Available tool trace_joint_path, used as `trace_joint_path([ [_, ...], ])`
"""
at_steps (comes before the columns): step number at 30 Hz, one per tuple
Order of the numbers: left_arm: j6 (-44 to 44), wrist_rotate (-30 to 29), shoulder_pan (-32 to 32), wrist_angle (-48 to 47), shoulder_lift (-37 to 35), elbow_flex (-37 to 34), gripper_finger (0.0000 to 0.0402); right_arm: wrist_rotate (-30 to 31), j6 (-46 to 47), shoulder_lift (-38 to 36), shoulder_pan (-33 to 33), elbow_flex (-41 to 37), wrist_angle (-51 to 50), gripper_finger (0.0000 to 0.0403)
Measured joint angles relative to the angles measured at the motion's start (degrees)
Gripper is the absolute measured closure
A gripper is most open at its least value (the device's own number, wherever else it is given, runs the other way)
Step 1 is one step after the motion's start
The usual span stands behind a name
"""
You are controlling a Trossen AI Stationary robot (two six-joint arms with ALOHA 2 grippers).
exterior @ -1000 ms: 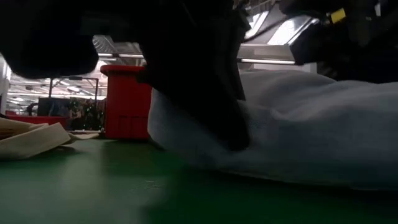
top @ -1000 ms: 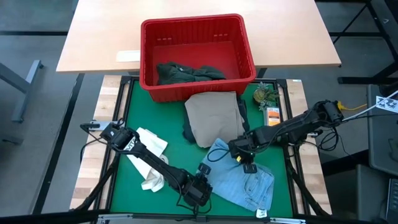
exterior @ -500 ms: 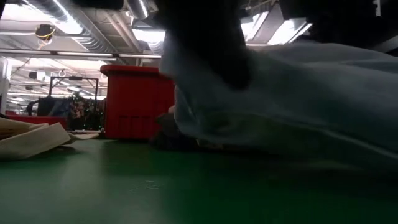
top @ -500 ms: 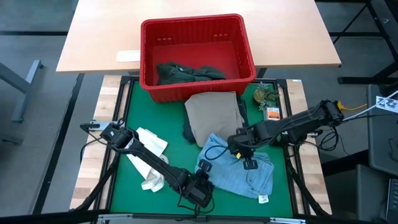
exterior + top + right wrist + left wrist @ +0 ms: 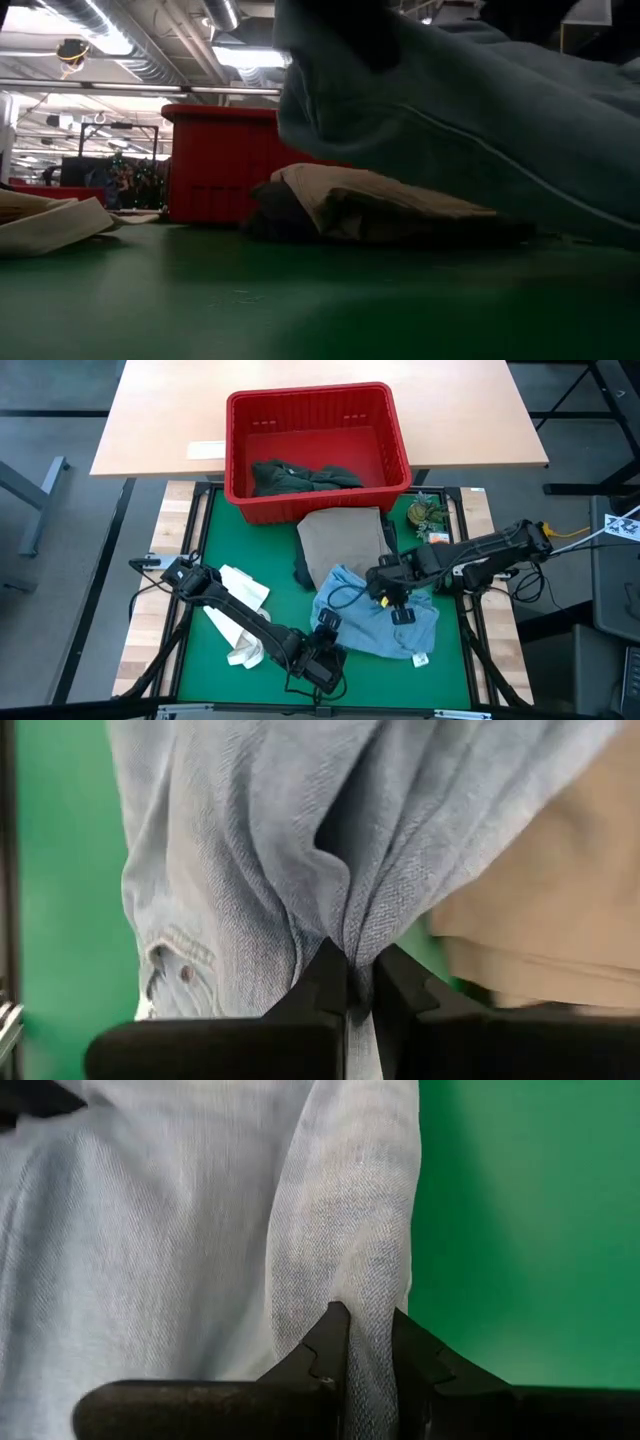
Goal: Fold laundry
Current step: Stack the blue pants on the brown shorts
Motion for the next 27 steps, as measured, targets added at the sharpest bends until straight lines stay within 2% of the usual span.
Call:
trace_joint_path([
  [6, -0.32, -4.42, 0.39, -5.51, -0.07, 2.62, 0.037, 2.99, -3.99, 0.0, -4.78, 3.64, -1.36, 0.0385],
  [13, -1.67, -8.2, 2.98, -9.49, -0.07, 3.68, 0.037, 3.19, -10.54, 0.0, -11.12, 5.57, -1.16, 0.0385],
  [27, -1.18, -12.46, 9.61, -6.83, -1.37, 3.68, 0.037, 3.37, -19.97, 0.0, -21.61, 14.2, -8.18, 0.0385],
])
